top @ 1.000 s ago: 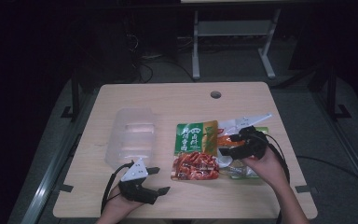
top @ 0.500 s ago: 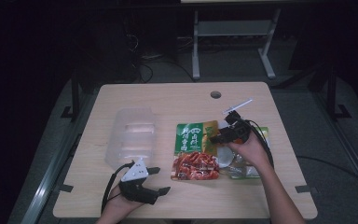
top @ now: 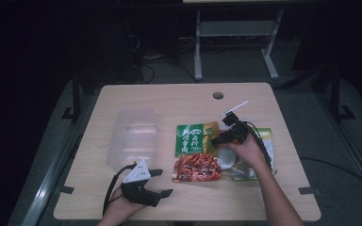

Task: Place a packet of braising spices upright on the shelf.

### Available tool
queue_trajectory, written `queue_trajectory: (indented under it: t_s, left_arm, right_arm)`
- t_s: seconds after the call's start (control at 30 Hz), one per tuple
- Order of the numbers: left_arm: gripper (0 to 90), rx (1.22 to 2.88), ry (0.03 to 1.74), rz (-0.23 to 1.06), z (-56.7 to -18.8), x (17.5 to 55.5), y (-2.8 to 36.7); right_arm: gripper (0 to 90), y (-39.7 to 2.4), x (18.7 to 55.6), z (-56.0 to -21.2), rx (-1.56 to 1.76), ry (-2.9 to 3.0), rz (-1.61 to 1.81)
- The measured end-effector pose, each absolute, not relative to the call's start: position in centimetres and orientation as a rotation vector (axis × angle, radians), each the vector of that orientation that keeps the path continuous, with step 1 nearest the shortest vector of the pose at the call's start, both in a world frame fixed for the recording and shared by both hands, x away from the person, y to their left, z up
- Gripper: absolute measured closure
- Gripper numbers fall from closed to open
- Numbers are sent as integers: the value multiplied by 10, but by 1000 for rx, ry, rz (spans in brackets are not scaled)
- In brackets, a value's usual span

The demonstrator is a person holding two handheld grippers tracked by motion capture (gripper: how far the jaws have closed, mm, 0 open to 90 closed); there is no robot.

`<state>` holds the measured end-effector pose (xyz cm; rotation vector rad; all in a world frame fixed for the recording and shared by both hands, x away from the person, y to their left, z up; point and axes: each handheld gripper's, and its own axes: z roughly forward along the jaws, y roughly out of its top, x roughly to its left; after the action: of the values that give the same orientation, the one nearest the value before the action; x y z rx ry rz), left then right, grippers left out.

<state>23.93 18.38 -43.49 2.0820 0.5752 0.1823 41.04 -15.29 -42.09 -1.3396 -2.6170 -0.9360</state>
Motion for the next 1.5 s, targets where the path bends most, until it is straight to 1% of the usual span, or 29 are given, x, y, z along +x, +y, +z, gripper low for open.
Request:
queue_trajectory:
  t_s: [0.03, 0.07, 0.1, 0.17, 0.2, 0.27, 0.3, 0.33, 0.4, 0.43, 0.47, 0.7, 0.77, 0.93, 1.0, 1.1, 1.2, 1.23, 1.3, 1.37, 1.5]
  left_arm:
    - [235, 2087, 575, 183, -435, 239, 183]
    - [235, 2087, 575, 183, -435, 239, 183]
    - [235, 2087, 576, 182, -436, 239, 183]
    - [235, 2089, 576, 183, -436, 240, 183]
    - [235, 2088, 576, 183, -436, 240, 183]
    - [235, 2090, 577, 182, -436, 240, 183]
    - [235, 2090, 577, 182, -436, 240, 183]
    - [235, 2092, 576, 183, -436, 240, 183]
    - [235, 2094, 578, 181, -436, 241, 183]
    - [235, 2095, 579, 181, -437, 241, 182]
    - [235, 2093, 580, 180, -437, 241, 182]
    - [235, 2088, 592, 164, -438, 242, 181]
    - [233, 2069, 585, 122, -437, 242, 181]
    - [227, 2048, 578, 92, -433, 243, 174]
    - [227, 2036, 588, 79, -431, 245, 171]
    - [226, 1979, 628, 42, -426, 253, 163]
    - [210, 1966, 671, 89, -424, 262, 156]
    - [207, 1966, 671, 89, -424, 262, 156]
    - [201, 1959, 721, 87, -428, 275, 146]
    - [203, 1946, 755, 57, -432, 283, 139]
    - [232, 1953, 783, 22, -438, 295, 131]
  right_arm:
    - [514, -151, 411, -425, -1346, -2626, -912]
    - [514, -151, 411, -425, -1346, -2626, -912]
    - [552, -152, 413, -429, -1340, -2570, -917]
    - [565, -151, 413, -431, -1344, -2558, -926]
    - [630, -151, 413, -432, -1335, -2538, -947]
    - [693, -150, 414, -431, -1320, -2533, -956]
    - [693, -150, 414, -431, -1320, -2533, -956]
    - [768, -150, 414, -431, -1304, -2535, -969]
    - [838, -150, 413, -430, -1277, -2535, -980]
    - [838, -150, 413, -430, -1277, -2535, -980]
    - [893, -149, 410, -427, -1246, -2559, -1011]
    - [899, -149, 397, -414, -1198, -2611, -1126]
    - [899, -151, 391, -407, -1180, -2594, -1185]
    - [900, -161, 362, -393, -1116, -2593, -1365]
    - [900, -164, 357, -392, -1107, -2590, -1390]
    - [900, -176, 340, -386, -1052, -2599, -1497]
    - [900, -184, 329, -382, -1039, -2613, -1555]
    - [900, -184, 329, -382, -1039, -2613, -1555]
    - [900, -190, 322, -382, -1038, -2599, -1623]
    - [900, -194, 319, -380, -1033, -2604, -1642]
    - [900, -196, 315, -380, -1013, -2597, -1682]
